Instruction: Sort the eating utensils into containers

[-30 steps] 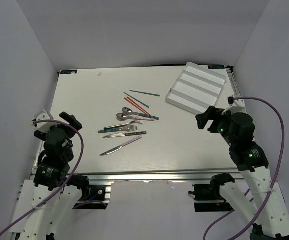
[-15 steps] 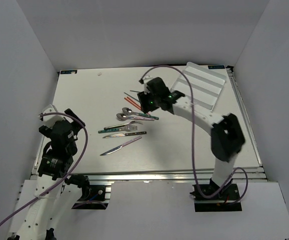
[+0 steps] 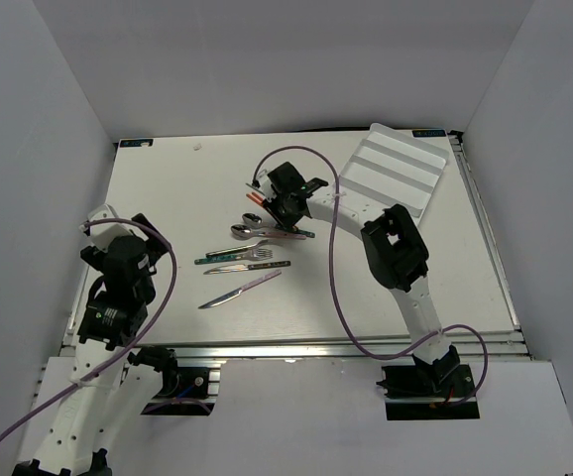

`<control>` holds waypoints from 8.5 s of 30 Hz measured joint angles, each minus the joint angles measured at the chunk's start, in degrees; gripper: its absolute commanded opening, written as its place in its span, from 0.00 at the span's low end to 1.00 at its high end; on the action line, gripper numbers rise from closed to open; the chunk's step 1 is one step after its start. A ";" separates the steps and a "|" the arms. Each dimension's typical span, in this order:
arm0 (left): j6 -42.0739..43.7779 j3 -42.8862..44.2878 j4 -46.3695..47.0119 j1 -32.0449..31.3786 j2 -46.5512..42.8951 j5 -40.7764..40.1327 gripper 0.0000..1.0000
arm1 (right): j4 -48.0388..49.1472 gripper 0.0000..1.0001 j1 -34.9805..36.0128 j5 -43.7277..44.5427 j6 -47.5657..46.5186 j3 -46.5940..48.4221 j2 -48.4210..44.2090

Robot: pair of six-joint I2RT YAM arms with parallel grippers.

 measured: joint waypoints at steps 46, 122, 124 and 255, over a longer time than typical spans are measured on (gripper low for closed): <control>0.37 0.00 0.26 0.02 -0.07 4.09 0.98 | 9.20 0.00 -21.09 8.61 -24.94 -16.15 -17.53; 0.68 -0.02 0.92 0.02 1.53 5.18 0.98 | 3.08 0.44 5.18 -5.84 2.05 -0.04 -2.01; 0.70 -0.02 0.92 0.02 1.55 5.20 0.98 | 2.49 0.44 5.11 -5.79 1.66 2.23 -1.18; 1.07 -0.02 0.92 0.02 2.60 5.99 0.98 | 1.25 0.40 16.46 -21.14 -32.37 -15.21 -7.30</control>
